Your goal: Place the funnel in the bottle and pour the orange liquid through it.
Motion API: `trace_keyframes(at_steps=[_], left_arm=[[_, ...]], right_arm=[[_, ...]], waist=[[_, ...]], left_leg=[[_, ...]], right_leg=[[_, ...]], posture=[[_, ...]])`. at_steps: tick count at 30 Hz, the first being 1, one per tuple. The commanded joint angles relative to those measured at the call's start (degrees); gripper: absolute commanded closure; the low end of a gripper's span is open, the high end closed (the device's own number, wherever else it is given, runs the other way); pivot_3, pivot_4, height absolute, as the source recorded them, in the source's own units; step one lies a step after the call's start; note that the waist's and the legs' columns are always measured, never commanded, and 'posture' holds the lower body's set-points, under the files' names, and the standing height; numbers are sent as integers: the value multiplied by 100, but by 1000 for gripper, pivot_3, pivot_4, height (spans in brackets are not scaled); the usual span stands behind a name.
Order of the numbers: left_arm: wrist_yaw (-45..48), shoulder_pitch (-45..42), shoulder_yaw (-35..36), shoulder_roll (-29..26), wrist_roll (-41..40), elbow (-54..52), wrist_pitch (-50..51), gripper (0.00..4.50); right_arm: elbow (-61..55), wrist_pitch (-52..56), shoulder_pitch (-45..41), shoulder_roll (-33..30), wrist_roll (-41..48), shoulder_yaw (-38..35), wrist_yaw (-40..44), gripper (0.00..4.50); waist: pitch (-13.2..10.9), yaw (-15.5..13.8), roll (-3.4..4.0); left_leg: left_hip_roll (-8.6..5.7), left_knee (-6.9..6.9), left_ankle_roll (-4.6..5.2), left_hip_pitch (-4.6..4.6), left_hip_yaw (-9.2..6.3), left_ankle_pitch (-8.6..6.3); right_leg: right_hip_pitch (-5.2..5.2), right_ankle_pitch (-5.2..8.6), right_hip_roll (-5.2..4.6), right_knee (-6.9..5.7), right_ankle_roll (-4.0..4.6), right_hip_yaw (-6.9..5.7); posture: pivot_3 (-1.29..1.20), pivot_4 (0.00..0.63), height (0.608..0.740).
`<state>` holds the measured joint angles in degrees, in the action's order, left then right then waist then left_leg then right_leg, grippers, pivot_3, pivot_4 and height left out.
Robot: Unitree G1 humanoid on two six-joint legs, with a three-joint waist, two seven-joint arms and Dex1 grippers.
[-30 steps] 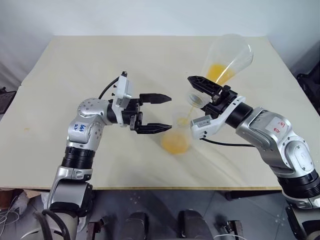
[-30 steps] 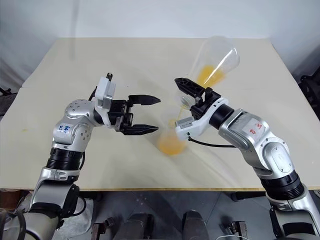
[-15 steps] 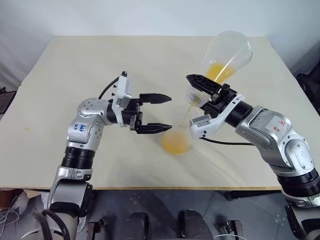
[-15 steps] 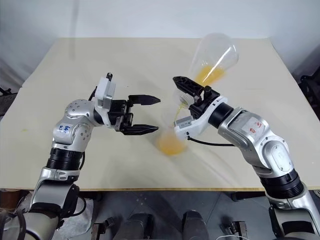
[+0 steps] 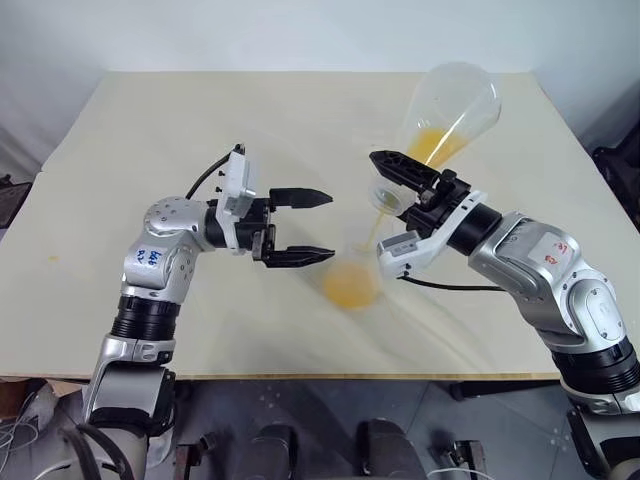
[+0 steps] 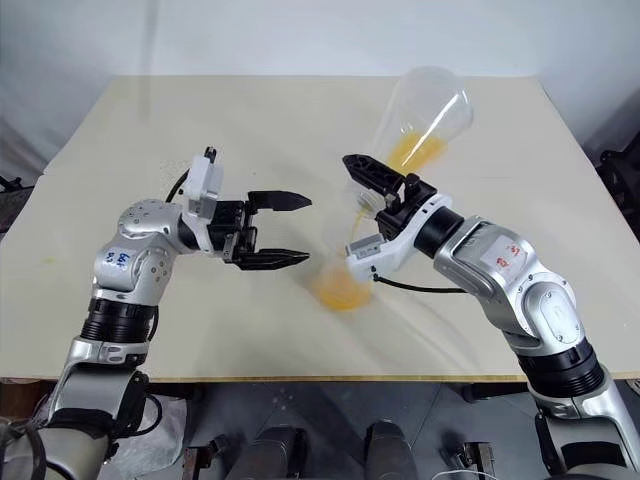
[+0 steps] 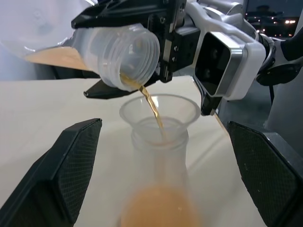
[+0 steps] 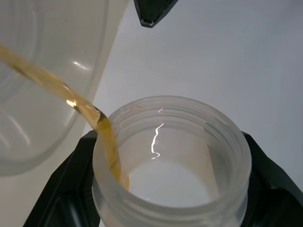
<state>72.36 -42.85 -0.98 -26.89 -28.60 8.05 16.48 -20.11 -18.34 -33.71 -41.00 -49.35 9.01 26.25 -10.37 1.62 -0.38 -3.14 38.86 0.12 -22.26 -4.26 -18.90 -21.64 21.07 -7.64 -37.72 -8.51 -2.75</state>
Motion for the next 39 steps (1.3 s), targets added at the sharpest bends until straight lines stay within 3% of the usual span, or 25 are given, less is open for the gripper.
trace_keyframes(at_steps=[1, 39], left_arm=[[-39, 16, 113, -60, -113, -288, 26, 0], [-95, 128, 218, -189, -182, -444, 130, 0]], right_arm=[[-180, -53, -145, 34, -3, -55, -109, 1658], [-125, -219, -183, -41, 23, -124, -101, 1658]], waist=[[0, 0, 0], [0, 0, 0]], left_leg=[[0, 0, 0, 0, 0, 0], [0, 0, 0, 0, 0, 0]], right_leg=[[0, 0, 0, 0, 0, 0], [0, 0, 0, 0, 0, 2]], posture=[[0, 150, 740], [0, 150, 740]])
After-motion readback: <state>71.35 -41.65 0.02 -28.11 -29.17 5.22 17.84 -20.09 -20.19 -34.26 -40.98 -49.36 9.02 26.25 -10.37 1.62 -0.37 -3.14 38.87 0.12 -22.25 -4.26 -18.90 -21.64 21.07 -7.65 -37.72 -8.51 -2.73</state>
